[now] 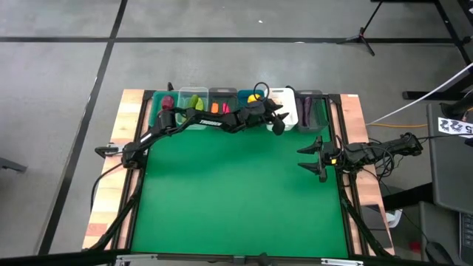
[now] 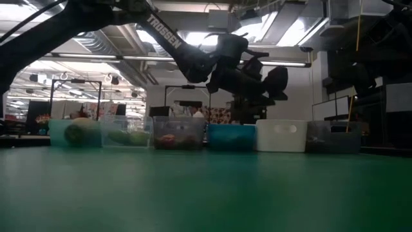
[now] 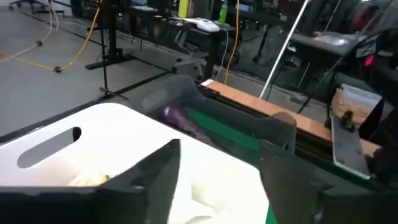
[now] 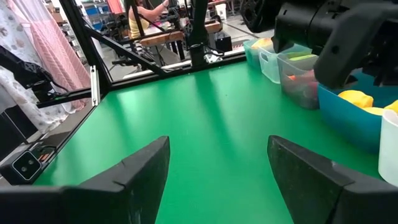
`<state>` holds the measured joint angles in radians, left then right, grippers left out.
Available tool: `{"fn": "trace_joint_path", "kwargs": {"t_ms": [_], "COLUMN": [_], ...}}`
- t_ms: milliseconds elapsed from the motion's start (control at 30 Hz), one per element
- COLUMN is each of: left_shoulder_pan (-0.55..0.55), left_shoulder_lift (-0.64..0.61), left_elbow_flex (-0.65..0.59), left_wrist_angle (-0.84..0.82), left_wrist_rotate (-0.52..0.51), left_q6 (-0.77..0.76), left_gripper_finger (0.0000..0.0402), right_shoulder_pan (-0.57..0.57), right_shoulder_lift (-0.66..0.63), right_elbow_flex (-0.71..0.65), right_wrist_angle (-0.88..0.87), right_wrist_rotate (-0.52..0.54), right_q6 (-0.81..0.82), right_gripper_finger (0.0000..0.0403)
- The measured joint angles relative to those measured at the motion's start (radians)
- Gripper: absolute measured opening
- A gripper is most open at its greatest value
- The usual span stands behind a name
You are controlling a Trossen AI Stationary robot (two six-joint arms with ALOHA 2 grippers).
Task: Sort produce into baskets
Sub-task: Return to Home Position
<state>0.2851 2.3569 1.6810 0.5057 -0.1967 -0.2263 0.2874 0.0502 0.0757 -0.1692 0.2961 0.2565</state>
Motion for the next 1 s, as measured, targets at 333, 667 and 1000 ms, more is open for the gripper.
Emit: {"fn": "trace_joint_path", "kwargs": {"t_ms": [333, 667, 1000], "left_shoulder_pan": [-0.007, -0.084, -0.159], "left_shoulder_lift": [-0.017, -0.253, -0.706], "left_elbow_flex": [-0.001, -0.001, -0.189], "left_wrist_angle": [-0.007, -0.178, -0.525], "left_wrist_rotate": [0.023, 0.148, 0.139], "left_q6": [-0.086, 0.089, 0.201], "left_gripper_finger": [0.0294, 0.0296, 0.0296], "right_shoulder_pan": [0.0, 0.0, 0.0], "right_shoulder_lift": [0.0, 0.0, -0.009], "right_elbow_flex": [0.0, -0.003, 0.031], "right_wrist_angle": [0.003, 0.051, 0.109], "right_wrist_rotate": [0.017, -0.025, -0.09], "right_q6": [0.0, 0.059, -0.005], "right_gripper_finger": [0.0269, 0.0269, 0.0269]}}
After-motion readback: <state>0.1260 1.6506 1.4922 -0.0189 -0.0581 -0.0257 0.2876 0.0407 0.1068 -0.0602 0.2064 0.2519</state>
